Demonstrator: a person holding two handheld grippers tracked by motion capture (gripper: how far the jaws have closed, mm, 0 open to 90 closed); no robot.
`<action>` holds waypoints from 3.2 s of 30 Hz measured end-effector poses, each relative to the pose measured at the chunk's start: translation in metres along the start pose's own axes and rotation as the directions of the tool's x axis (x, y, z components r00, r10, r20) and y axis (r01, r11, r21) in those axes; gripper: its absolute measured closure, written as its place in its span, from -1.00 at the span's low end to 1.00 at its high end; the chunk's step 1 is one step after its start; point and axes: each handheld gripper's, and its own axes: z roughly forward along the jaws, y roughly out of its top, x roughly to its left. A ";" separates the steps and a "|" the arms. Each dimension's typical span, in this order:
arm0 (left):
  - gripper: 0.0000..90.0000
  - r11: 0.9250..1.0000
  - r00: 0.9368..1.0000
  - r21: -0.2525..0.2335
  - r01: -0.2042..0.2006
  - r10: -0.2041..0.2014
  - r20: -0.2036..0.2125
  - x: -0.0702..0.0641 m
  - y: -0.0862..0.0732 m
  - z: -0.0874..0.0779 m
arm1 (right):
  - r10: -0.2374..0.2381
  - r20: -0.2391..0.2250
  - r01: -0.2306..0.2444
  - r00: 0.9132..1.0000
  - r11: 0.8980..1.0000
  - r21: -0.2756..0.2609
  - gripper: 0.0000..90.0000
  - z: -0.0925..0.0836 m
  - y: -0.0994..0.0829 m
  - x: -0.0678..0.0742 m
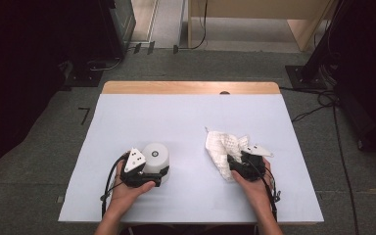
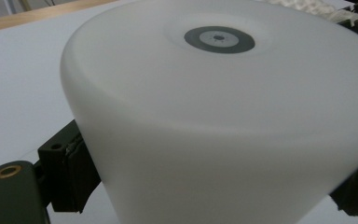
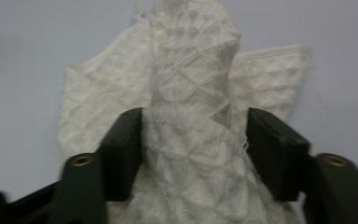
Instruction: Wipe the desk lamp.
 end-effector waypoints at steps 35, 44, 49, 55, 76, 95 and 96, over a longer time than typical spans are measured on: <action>-0.82 1.000 1.000 0.009 0.003 -0.003 0.003 -0.002 0.000 0.001 | 0.041 0.180 -0.051 0.983 0.998 0.048 -0.62 0.011 0.000 -0.012; -0.82 1.000 1.000 0.009 -0.001 0.001 0.002 -0.002 0.000 0.001 | 0.045 0.229 -0.059 0.972 0.997 0.056 0.14 0.010 -0.002 -0.019; -0.82 1.000 1.000 0.014 -0.011 0.011 0.005 -0.003 0.000 0.001 | 0.059 0.158 -0.063 0.986 0.998 0.020 0.66 0.005 -0.004 -0.030; -0.82 1.000 0.999 0.018 -0.022 0.022 0.025 -0.005 0.001 0.001 | 0.099 -0.039 -0.102 0.994 0.991 -0.090 0.69 -0.010 0.000 -0.020; -0.82 0.989 0.987 0.047 -0.143 0.139 0.083 -0.041 0.010 0.012 | -0.163 -0.399 0.060 0.902 0.964 -0.259 0.65 -0.053 0.036 0.113; -0.81 0.983 0.980 0.038 -0.181 0.177 0.086 -0.050 0.016 0.007 | -0.164 -0.426 0.067 0.890 0.970 -0.233 0.66 -0.055 0.035 0.115; -0.81 0.982 0.980 0.038 -0.183 0.179 0.089 -0.050 0.017 0.007 | -0.161 -0.428 0.063 0.889 0.970 -0.233 0.66 -0.056 0.035 0.114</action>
